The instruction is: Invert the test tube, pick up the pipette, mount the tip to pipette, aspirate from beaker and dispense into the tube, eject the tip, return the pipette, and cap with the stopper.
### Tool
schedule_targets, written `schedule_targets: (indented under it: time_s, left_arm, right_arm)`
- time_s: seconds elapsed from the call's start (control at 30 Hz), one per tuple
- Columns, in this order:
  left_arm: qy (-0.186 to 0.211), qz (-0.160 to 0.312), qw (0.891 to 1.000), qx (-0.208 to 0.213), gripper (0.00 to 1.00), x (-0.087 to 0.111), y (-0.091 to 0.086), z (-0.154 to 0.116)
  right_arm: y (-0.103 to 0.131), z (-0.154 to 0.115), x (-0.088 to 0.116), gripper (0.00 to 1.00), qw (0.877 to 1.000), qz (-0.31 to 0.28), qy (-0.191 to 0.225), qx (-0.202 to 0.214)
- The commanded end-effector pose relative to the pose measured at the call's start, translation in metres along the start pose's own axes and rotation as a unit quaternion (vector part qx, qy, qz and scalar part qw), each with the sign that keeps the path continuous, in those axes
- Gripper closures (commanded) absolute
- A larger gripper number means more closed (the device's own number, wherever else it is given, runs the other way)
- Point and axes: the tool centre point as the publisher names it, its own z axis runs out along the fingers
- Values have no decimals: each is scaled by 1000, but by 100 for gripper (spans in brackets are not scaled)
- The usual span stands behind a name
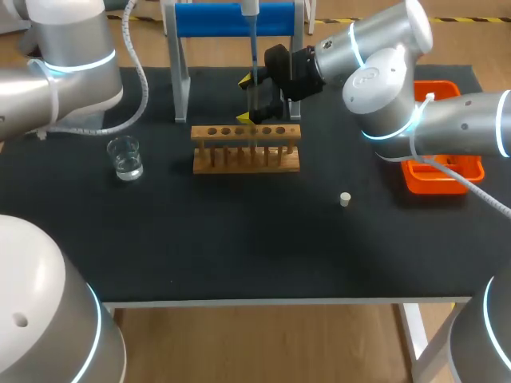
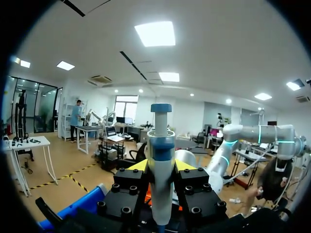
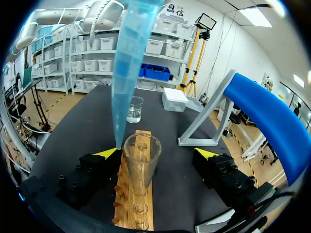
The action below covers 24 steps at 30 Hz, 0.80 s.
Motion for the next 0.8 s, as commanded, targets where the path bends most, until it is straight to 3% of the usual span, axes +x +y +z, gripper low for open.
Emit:
schedule_targets:
  time_s: [0.03, 0.8]
  left_arm:
    - [1, 0, 1000, 4, 100, -1, 3, -1]
    - [-5, -10, 1000, 0, 100, -7, 15, -11]
  right_arm:
    - [0, -1, -1, 0, 1000, 0, 2, 2]
    - [0, -1, -1, 0, 1000, 0, 2, 2]
